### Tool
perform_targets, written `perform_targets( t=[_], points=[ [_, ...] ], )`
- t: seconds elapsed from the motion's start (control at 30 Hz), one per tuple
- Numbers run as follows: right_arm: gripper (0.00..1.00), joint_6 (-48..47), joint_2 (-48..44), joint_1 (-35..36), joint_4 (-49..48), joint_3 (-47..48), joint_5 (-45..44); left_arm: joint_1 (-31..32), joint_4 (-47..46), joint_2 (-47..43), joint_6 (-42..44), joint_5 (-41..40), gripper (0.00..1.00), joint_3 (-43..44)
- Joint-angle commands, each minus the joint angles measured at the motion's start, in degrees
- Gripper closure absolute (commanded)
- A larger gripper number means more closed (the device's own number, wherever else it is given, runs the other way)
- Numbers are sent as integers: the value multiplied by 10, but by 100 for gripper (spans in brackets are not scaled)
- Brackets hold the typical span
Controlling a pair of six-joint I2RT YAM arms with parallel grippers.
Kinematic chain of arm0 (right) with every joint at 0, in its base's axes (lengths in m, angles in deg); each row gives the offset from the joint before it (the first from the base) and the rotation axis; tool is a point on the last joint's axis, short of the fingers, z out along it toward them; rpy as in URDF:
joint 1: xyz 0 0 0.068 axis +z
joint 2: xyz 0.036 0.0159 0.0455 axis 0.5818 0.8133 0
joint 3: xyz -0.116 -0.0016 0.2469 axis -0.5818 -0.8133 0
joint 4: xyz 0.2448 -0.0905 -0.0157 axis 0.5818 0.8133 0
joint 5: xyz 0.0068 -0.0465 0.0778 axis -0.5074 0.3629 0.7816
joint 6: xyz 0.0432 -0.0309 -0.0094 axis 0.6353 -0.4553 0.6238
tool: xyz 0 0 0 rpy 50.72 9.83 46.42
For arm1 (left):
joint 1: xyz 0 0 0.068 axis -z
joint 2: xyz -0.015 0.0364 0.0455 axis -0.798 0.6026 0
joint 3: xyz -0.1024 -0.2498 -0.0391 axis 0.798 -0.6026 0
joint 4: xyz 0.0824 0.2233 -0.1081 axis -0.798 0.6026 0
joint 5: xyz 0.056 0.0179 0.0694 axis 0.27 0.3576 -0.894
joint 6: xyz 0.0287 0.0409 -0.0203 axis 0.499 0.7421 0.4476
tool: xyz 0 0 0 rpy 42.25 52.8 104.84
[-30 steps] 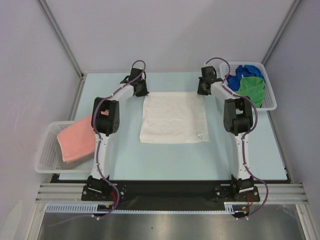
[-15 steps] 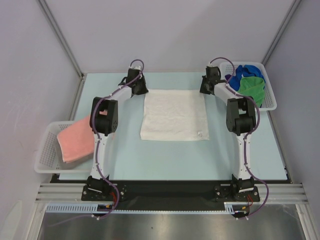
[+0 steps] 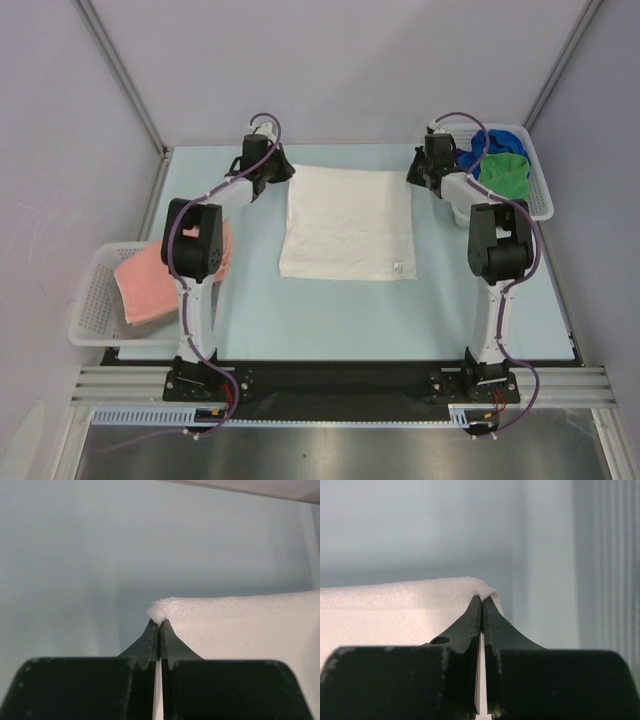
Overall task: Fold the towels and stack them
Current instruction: Fold the towel
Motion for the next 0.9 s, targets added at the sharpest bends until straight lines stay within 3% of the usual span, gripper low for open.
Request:
perform_targets(
  t=[0.0, 0.57, 0.77, 0.87],
  points=[
    [100, 20, -60, -8, -50, -41, -2, -9, -55, -57, 3, 8, 100, -29],
    [100, 62, -223, -8, -91, -244, -2, -2, -91, -189, -40, 15, 100, -222],
    [100, 64, -254, -8, -84, -260, -1, -1, -57, -191, -26, 27, 100, -191],
    [100, 62, -262, -9, -91, -260, -2, 0, -83, -201, -15, 30, 100, -198]
  ],
)
